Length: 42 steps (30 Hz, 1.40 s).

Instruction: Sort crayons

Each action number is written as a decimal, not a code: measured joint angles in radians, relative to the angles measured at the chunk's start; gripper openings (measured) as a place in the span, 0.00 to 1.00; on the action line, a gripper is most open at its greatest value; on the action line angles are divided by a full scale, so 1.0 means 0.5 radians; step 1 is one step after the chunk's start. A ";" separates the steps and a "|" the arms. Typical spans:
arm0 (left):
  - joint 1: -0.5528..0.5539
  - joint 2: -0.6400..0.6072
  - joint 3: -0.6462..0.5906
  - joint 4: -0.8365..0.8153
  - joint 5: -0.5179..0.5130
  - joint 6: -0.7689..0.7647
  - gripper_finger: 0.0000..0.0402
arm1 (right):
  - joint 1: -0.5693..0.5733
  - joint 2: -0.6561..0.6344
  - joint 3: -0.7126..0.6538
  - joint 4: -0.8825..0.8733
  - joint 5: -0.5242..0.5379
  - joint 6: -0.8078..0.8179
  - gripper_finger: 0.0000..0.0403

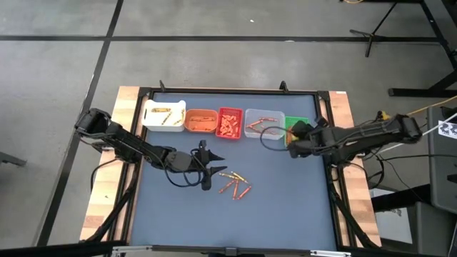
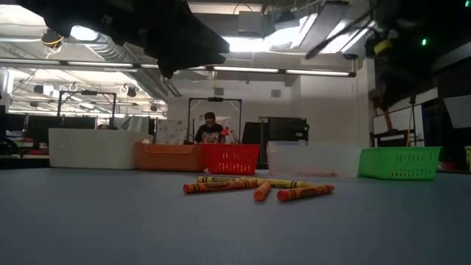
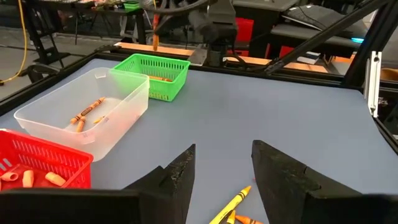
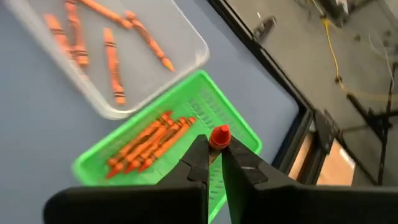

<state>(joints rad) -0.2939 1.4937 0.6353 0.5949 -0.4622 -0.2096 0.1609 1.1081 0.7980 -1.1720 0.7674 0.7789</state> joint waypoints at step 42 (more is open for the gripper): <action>-0.001 0.387 -0.001 0.014 0.079 -0.089 0.36 | -0.483 -0.062 -0.243 0.270 -0.161 -0.057 0.41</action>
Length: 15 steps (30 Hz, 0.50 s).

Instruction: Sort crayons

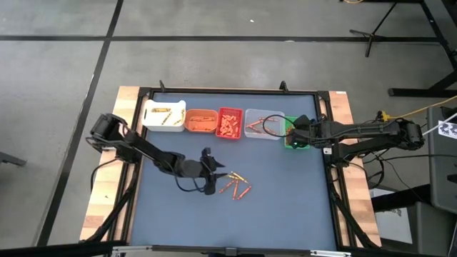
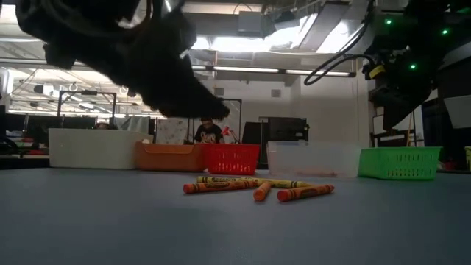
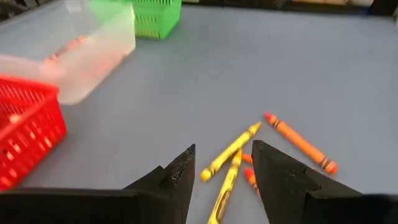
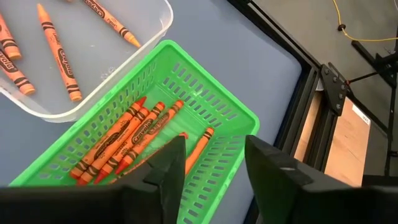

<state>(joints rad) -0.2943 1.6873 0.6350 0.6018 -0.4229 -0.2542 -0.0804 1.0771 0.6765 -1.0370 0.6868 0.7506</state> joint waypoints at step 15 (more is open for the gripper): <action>0.001 0.273 0.000 0.012 0.047 0.000 0.36 | 0.001 0.001 0.000 0.004 0.002 -0.001 0.41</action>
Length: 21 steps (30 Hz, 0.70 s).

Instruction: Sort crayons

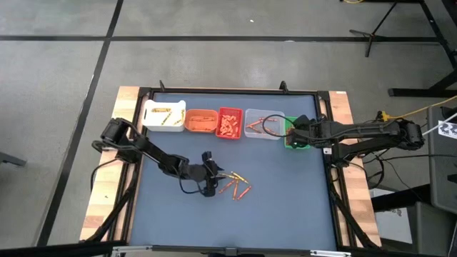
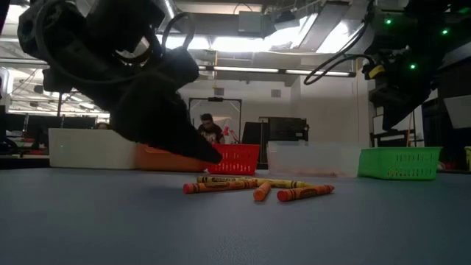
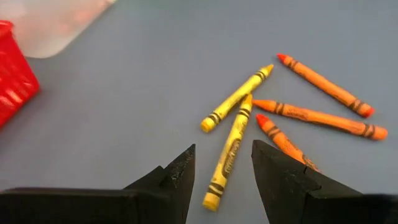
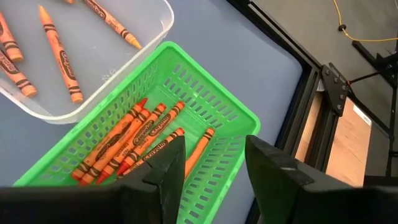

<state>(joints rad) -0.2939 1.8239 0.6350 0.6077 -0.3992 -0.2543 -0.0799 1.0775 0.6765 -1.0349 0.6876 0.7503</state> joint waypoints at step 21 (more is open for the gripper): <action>0.002 0.165 0.000 0.004 0.043 -0.030 0.34 | 0.002 0.000 0.001 0.096 0.000 0.000 0.41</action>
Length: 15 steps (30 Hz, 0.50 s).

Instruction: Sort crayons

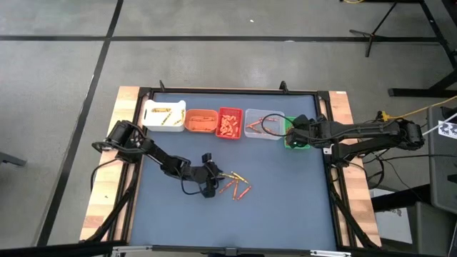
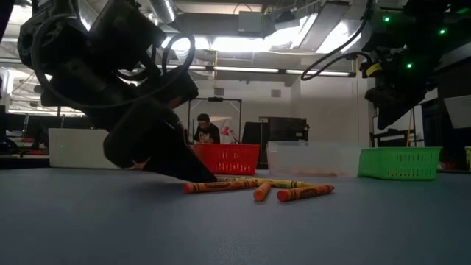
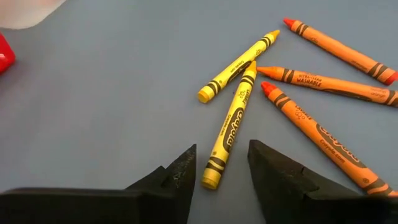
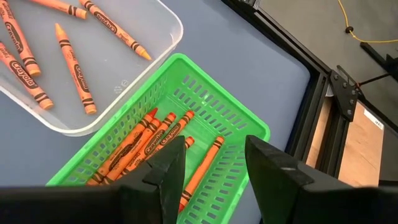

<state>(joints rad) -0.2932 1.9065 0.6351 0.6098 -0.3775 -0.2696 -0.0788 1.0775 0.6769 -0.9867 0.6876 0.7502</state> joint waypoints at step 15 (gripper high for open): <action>-0.002 0.007 0.003 -0.036 0.026 -0.085 0.09 | 0.000 0.000 0.000 0.000 0.000 0.000 0.41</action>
<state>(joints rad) -0.2943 1.9099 0.6369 0.5919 -0.3645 -0.3119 -0.0788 1.0775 0.6769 -0.9867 0.6876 0.7502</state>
